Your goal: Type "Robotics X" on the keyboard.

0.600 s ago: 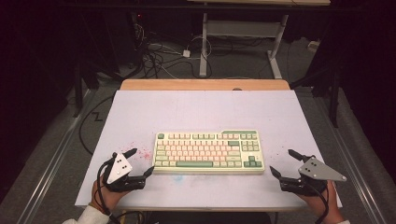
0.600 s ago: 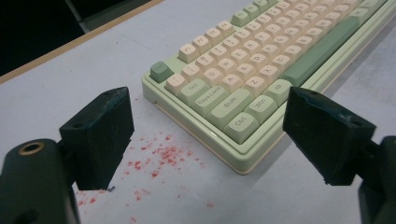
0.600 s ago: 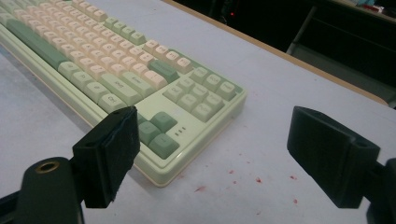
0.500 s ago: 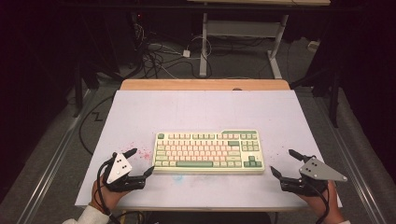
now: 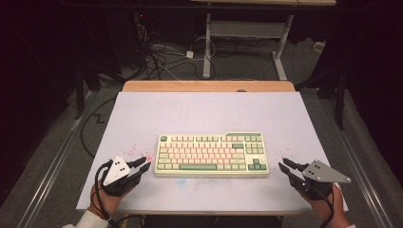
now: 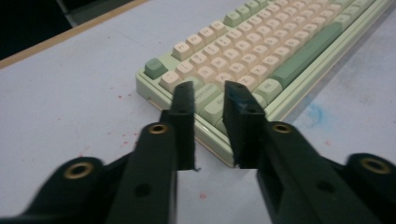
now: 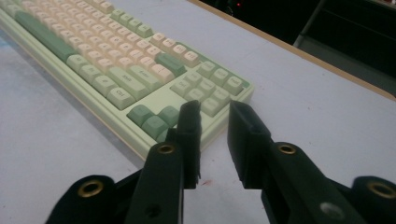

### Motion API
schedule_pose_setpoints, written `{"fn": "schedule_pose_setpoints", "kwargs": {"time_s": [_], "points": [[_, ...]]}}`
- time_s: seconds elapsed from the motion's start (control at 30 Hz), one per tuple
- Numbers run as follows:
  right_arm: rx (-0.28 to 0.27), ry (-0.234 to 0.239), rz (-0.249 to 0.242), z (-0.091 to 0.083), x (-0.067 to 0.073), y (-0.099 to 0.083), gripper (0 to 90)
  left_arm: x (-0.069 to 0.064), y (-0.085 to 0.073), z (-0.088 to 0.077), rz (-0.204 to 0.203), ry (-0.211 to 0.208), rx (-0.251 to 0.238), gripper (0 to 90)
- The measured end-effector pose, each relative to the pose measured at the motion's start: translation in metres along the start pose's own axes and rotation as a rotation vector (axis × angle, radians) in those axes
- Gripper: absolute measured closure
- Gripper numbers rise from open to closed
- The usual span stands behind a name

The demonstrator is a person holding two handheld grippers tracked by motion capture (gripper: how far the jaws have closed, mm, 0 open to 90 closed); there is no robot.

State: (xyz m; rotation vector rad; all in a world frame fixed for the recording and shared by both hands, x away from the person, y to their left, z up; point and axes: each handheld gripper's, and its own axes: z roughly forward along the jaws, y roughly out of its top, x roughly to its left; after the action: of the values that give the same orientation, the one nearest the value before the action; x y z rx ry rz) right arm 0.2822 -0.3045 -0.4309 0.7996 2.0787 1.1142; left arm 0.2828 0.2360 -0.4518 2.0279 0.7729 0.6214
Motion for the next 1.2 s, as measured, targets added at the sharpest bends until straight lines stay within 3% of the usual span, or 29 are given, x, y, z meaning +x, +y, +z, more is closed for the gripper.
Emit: {"fn": "schedule_pose_setpoints", "kwargs": {"time_s": [0.17, 0.4, 0.5, 0.77, 1.0, 1.2], "points": [[0.017, 0.026, -0.003, 0.002, 0.0, 0.0, 90.0, -0.001, -0.001, 0.003, -0.002, -0.026, 0.033, 87.8], [0.022, 0.053, -0.034, 0.009, 0.005, 0.007, 90.0, 0.001, 0.006, 0.007, -0.014, -0.051, 0.087, 87.9], [0.023, 0.064, -0.053, 0.013, 0.009, 0.013, 90.0, 0.003, 0.017, 0.012, -0.001, -0.065, 0.119, 87.9], [0.015, 0.093, -0.08, 0.024, 0.014, 0.028, 90.0, 0.005, 0.041, 0.031, 0.03, -0.085, 0.145, 87.7], [0.016, 0.106, -0.086, 0.031, 0.014, 0.034, 90.0, 0.004, 0.05, 0.049, 0.053, -0.113, 0.175, 87.7], [0.019, 0.108, -0.089, 0.036, 0.014, 0.038, 90.0, -0.001, 0.061, 0.062, 0.07, -0.134, 0.169, 87.7]]}}
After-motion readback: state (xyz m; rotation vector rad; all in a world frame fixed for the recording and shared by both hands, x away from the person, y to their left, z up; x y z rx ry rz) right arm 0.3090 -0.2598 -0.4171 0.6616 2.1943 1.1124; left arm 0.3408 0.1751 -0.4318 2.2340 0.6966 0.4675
